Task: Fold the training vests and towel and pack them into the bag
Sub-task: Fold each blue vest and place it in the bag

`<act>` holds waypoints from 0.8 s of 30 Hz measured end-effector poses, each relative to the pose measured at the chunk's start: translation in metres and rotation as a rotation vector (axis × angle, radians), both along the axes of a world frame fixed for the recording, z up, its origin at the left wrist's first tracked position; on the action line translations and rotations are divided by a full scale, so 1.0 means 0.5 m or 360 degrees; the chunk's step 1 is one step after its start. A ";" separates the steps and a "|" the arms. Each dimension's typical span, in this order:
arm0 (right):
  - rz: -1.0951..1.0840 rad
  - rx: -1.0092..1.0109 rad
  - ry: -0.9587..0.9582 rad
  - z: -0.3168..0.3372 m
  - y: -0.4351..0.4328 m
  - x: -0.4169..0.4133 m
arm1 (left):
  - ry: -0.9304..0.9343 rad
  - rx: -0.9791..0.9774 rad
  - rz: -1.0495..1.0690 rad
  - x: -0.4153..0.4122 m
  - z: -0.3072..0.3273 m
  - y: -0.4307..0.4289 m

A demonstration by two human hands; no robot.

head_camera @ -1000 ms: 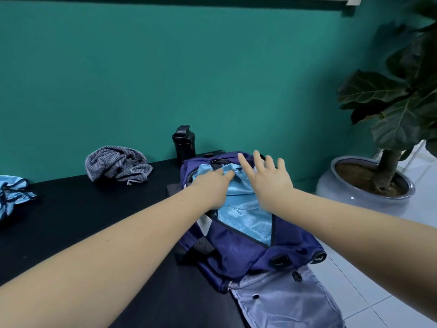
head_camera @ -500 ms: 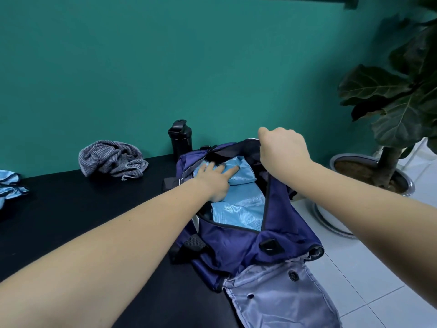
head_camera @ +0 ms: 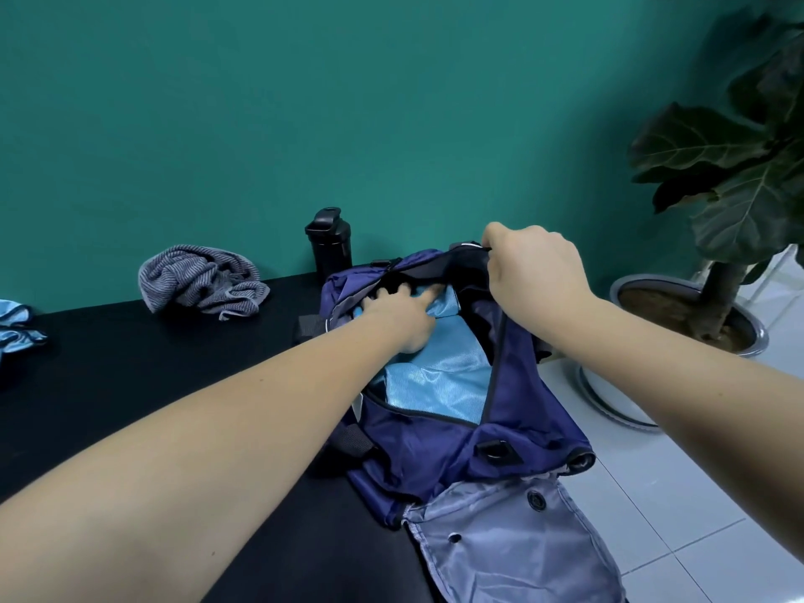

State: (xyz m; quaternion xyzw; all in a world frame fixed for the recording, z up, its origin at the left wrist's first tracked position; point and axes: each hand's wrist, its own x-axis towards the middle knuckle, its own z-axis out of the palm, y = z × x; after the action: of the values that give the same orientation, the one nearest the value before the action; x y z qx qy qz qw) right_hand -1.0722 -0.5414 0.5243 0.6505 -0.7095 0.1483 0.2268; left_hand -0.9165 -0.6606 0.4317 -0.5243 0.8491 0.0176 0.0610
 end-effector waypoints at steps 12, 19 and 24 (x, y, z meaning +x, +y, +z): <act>0.0082 0.0037 -0.0145 -0.019 0.041 0.028 | 0.0429 0.0097 -0.0162 0.084 0.101 0.094; 0.0399 -0.0105 -0.0164 -0.105 0.077 0.194 | 0.0886 -0.0206 -0.0029 0.332 0.109 0.193; 0.0666 0.0010 -0.0297 -0.185 0.099 0.364 | 0.0871 -0.0140 0.0292 0.535 0.062 0.225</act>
State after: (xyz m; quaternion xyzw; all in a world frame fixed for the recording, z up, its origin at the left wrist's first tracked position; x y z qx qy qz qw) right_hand -0.8902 -0.4917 0.4320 0.7677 -0.5774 0.2496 0.1225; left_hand -0.6489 -0.5483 0.4625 -0.5769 0.7830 0.1270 -0.1951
